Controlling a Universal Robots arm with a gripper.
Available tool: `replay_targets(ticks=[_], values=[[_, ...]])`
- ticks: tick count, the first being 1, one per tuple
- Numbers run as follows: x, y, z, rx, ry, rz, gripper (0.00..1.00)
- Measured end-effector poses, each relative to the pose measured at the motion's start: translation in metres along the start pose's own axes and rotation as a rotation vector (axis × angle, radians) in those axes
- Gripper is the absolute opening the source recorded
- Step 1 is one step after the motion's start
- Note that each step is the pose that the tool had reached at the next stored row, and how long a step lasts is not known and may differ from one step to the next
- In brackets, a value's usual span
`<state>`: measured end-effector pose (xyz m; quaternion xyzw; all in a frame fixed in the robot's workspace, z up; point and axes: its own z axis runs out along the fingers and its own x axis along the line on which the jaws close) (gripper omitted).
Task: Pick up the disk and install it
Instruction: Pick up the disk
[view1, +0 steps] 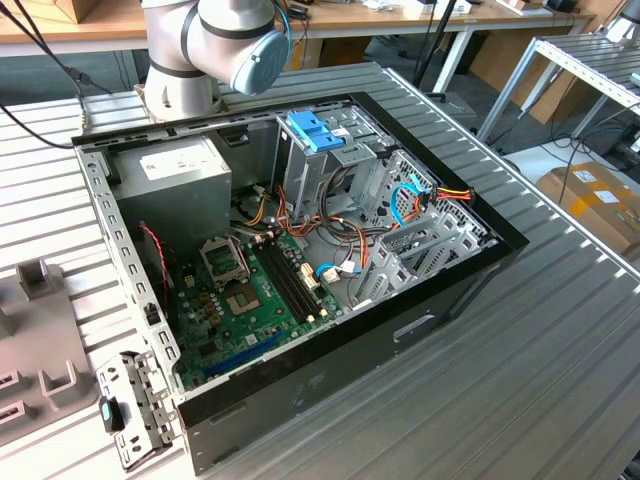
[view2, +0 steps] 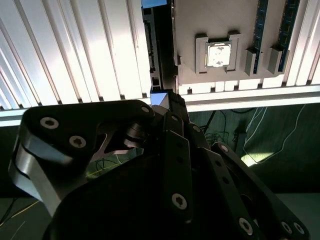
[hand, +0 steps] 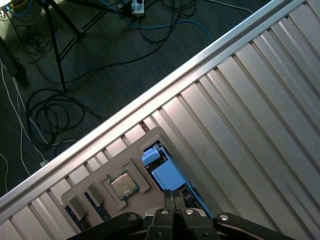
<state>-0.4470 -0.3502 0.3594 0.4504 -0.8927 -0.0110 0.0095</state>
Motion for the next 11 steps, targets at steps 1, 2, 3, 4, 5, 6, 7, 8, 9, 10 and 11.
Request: replay_targets(ticks=[1, 2, 3, 4, 5, 6, 7, 8, 9, 10, 11], values=[[0.0000, 0.0000, 0.0000, 0.0000, 0.0000, 0.000, 0.11], [0.0000, 0.0000, 0.0000, 0.0000, 0.0000, 0.000, 0.11], [0.0000, 0.0000, 0.0000, 0.0000, -0.0001, 0.000, 0.11], [0.0000, 0.0000, 0.0000, 0.0000, -0.0001, 0.000, 0.11], [0.0000, 0.0000, 0.0000, 0.0000, -0.0001, 0.000, 0.11], [0.0000, 0.0000, 0.0000, 0.0000, 0.0000, 0.000, 0.11], [0.0000, 0.0000, 0.0000, 0.0000, 0.0000, -0.001, 0.11], [0.0000, 0.0000, 0.0000, 0.0001, 0.0001, -0.005, 0.11], [0.0000, 0.0000, 0.0001, 0.0002, 0.0001, -0.010, 0.11], [0.0000, 0.0000, 0.0001, 0.0003, 0.0002, -0.015, 0.11], [-0.0001, 0.0001, 0.0000, 0.0003, 0.0005, -0.022, 0.11]])
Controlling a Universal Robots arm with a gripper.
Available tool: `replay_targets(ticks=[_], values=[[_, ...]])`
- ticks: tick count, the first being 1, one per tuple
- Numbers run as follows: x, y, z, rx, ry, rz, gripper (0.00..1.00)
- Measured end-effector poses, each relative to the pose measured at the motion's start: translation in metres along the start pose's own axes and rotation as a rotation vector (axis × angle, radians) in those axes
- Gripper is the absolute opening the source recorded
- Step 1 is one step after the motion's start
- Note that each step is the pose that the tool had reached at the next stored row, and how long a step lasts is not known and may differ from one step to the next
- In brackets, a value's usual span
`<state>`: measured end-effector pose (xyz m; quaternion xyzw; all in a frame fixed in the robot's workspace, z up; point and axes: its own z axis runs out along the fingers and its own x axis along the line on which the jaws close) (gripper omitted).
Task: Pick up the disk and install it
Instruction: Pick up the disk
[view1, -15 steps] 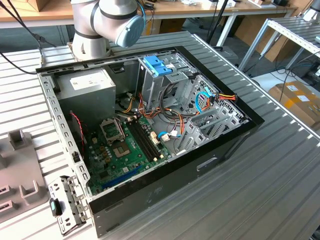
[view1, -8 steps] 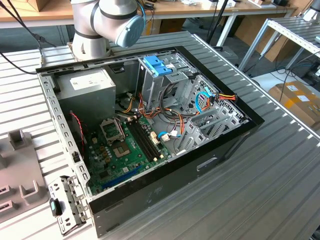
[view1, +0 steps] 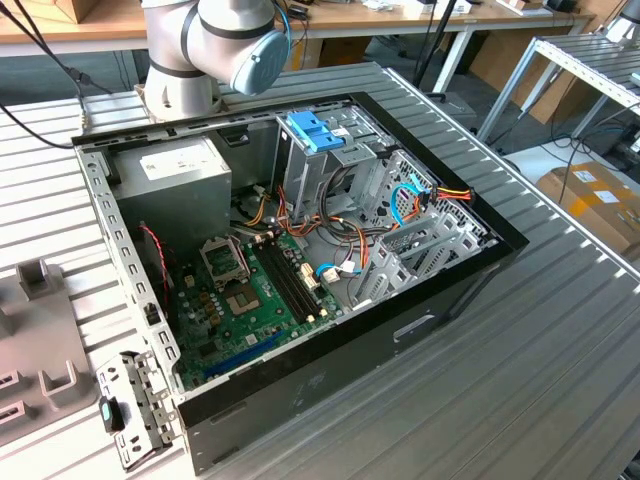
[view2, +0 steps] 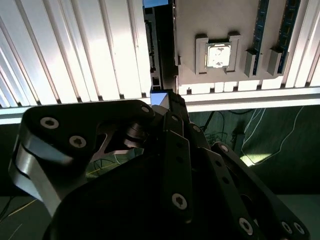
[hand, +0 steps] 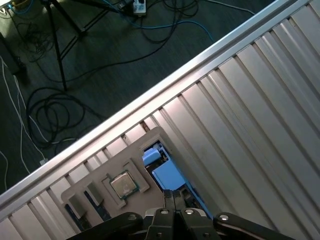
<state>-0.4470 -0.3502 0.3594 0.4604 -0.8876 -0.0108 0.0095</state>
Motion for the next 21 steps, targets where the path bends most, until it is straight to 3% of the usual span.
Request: replay_targets(ticks=[5, 21], values=[[0.0000, 0.0000, 0.0000, 0.0003, 0.0006, -0.042, 0.11], [-0.0003, 0.0002, 0.0000, -0.0009, 0.0007, -0.230, 0.11]])
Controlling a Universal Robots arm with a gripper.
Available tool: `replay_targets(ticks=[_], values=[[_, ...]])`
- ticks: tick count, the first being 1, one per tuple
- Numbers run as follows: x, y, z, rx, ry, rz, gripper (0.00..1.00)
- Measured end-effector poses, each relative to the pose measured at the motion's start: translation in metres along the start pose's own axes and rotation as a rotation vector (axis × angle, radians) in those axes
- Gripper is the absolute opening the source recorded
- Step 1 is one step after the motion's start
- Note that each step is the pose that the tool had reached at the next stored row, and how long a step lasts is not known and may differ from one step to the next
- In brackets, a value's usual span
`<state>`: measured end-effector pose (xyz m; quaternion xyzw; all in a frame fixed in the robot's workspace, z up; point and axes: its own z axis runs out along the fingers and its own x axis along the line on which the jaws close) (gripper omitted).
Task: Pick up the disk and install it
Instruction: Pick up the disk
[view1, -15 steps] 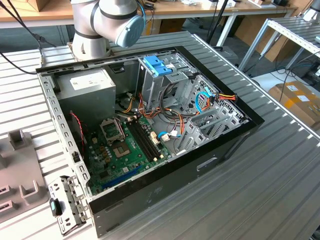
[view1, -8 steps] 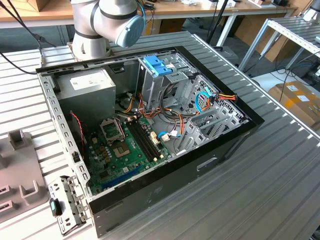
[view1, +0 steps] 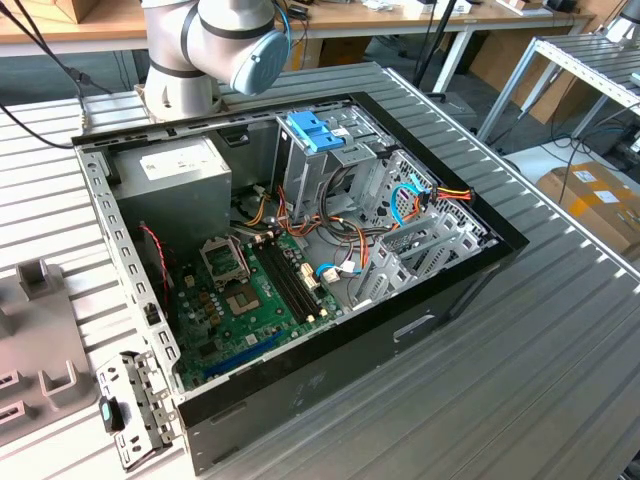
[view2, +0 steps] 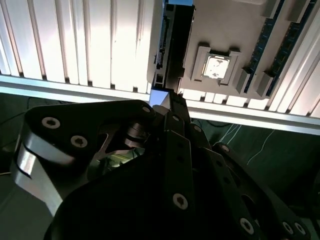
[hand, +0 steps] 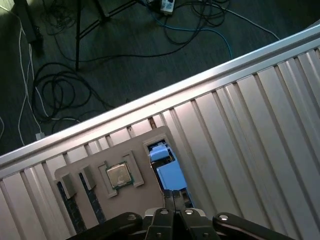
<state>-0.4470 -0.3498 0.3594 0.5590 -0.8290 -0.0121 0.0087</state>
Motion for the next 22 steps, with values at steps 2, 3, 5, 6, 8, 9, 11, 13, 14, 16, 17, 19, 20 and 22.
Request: replay_targets(ticks=[2, 3, 5, 6, 8, 9, 11, 13, 14, 16, 17, 19, 20, 22], values=[[0.0000, 0.0000, 0.0000, 0.0001, 0.0001, -0.002, 0.11], [0.0000, 0.0000, 0.0000, 0.0001, 0.0001, -0.002, 0.11], [0.0000, 0.0000, 0.0000, 0.0001, 0.0001, -0.002, 0.11], [0.0000, 0.0000, 0.0000, 0.0001, 0.0001, -0.003, 0.11], [0.0000, 0.0000, 0.0001, 0.0001, 0.0005, -0.015, 0.11], [0.0000, 0.0000, 0.0002, 0.0001, 0.0008, -0.027, 0.11], [0.0000, 0.0000, 0.0003, 0.0002, 0.0020, -0.066, 0.11], [0.0000, 0.0000, 0.0004, 0.0002, 0.0032, -0.108, 0.11], [0.0000, 0.0000, 0.0005, 0.0002, 0.0038, -0.124, 0.11], [0.0000, 0.0000, 0.0006, 0.0002, 0.0051, -0.169, 0.11], [0.0000, 0.0000, 0.0008, 0.0002, 0.0058, -0.193, 0.11], [-0.0003, 0.0001, 0.0010, 0.0003, 0.0069, -0.232, 0.11], [-0.0003, 0.0001, 0.0009, 0.0003, 0.0073, -0.241, 0.11], [-0.0003, 0.0001, 0.0010, 0.0006, 0.0075, -0.243, 0.11]])
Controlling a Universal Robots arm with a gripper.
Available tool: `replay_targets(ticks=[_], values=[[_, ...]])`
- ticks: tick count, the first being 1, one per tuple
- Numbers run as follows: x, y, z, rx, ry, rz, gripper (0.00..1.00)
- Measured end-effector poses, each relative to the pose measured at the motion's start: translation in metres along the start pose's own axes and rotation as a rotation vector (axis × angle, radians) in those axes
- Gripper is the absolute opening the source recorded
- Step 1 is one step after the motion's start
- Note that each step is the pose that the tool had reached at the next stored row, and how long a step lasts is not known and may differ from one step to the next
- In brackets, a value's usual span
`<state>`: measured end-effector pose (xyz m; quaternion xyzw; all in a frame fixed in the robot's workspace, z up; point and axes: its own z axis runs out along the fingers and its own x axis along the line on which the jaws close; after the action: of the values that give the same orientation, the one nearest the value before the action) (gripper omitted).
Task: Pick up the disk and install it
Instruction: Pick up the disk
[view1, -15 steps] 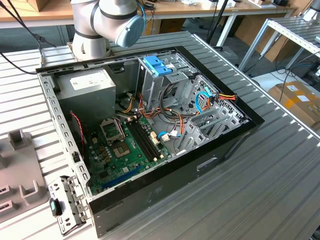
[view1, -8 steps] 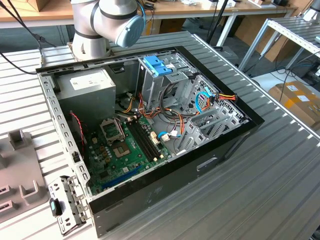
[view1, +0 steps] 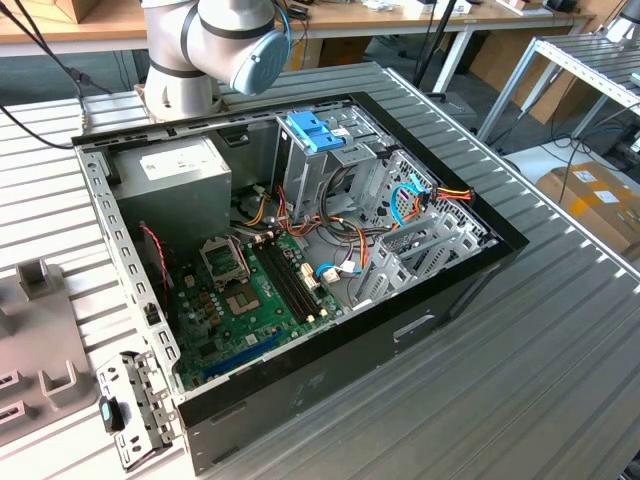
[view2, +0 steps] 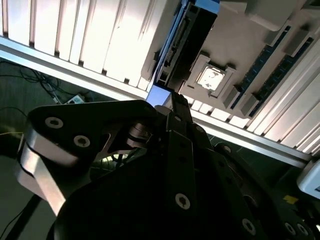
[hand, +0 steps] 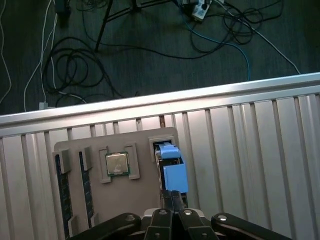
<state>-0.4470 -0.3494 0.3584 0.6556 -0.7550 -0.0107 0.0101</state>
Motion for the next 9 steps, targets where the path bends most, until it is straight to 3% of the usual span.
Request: replay_targets(ticks=[1, 4, 9], values=[[0.0000, 0.0001, 0.0001, 0.0016, -0.0001, -0.001, 0.11], [0.0001, 0.0005, 0.0022, 0.0253, -0.0035, -0.006, 0.11], [-0.0003, -0.0019, 0.0057, 0.0266, -0.0036, -0.015, 0.11]])
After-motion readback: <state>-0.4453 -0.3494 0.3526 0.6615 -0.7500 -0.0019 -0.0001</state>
